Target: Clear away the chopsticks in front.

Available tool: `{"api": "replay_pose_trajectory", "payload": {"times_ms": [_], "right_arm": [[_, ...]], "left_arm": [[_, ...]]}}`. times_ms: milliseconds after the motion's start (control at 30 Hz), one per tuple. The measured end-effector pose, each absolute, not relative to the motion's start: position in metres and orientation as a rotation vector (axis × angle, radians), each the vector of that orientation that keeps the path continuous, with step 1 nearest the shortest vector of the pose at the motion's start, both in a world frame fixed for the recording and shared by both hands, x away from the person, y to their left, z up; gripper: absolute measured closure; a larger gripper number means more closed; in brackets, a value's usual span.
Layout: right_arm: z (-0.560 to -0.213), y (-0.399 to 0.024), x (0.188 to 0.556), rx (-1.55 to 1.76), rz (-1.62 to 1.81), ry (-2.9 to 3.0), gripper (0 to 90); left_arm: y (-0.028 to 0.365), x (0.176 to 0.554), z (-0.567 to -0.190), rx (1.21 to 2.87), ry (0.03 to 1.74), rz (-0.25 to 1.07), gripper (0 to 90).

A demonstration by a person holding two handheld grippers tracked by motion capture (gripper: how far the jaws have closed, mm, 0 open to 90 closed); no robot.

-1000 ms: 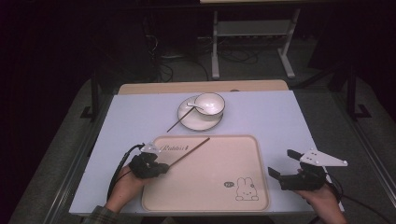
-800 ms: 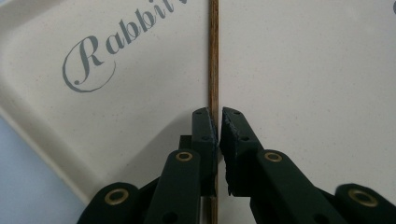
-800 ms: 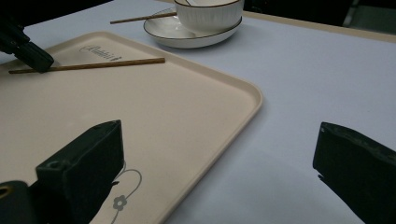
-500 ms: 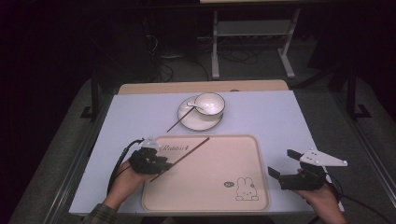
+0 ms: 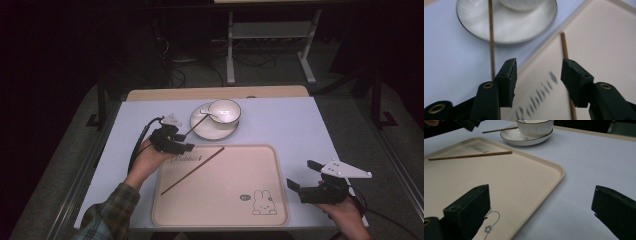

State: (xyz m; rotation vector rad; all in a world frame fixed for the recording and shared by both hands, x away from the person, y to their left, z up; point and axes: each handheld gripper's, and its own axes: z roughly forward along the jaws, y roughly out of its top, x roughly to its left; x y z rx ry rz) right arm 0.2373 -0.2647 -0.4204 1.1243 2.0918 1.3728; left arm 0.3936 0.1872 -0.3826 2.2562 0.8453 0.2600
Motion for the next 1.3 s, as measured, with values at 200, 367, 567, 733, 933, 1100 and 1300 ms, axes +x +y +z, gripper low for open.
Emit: {"api": "replay_pose_trajectory", "payload": {"times_ms": [200, 367, 567, 733, 933, 1100, 1300], "right_arm": [[-0.421, -0.266, 0.237, 1.129, 1.375, 2.089, 1.3], [-0.421, -0.267, 0.237, 1.131, 1.378, 2.088, 1.3], [-0.421, -0.267, 0.237, 1.124, 1.379, 2.091, 1.3], [-0.422, -0.268, 0.237, 1.123, 1.379, 2.093, 1.3], [-0.422, -0.268, 0.237, 1.122, 1.38, 2.094, 1.3], [-0.421, -0.268, 0.237, 1.122, 1.38, 2.093, 1.3], [-0.421, -0.268, 0.237, 1.122, 1.381, 2.093, 1.3]], "left_arm": [[0.174, 0.432, -0.379, 2.241, 0.87, 0.297, 56.9], [0.165, 0.46, -0.387, 2.271, 0.886, 0.319, 65.1], [0.155, 0.484, -0.398, 2.303, 0.927, 0.313, 69.5], [0.149, 0.494, -0.408, 2.326, 0.956, 0.31, 71.1], [0.147, 0.499, -0.417, 2.316, 0.996, 0.315, 75.7], [0.146, 0.499, -0.419, 2.315, 1.007, 0.312, 77.6], [0.144, 0.5, -0.421, 2.308, 1.02, 0.311, 81.8]]}}
